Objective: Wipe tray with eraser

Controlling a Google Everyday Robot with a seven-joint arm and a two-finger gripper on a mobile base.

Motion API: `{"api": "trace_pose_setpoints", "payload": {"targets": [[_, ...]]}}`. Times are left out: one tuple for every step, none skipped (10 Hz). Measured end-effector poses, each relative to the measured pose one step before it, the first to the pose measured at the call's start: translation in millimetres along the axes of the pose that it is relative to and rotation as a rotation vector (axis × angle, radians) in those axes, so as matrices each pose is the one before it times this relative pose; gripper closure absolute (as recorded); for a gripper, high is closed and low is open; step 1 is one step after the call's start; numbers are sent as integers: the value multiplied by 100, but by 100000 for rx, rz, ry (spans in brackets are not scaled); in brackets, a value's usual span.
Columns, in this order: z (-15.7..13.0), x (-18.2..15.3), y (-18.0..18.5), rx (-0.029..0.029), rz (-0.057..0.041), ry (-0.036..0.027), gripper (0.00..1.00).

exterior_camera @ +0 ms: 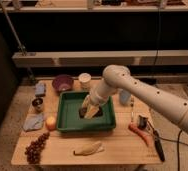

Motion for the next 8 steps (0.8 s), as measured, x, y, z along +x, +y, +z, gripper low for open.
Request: {"api": "trace_pose_setpoints", "payload": {"targets": [[2395,-596,-673,-360,-2202,-889,100],[2359,-1078,-642,-817,-3040,97,100],[1845,-869,-398,-1354,-2241,668,100],[1750,-502,-328,-1726,-2274,1225,100],[1334,-188,-198,-1733,-1686,1362,100],[506,-45,-49,-1296,-867,889,100],[420,156,22,-1246,-475,787,100],[524,549,114,-1669,56,1144,100]]}}
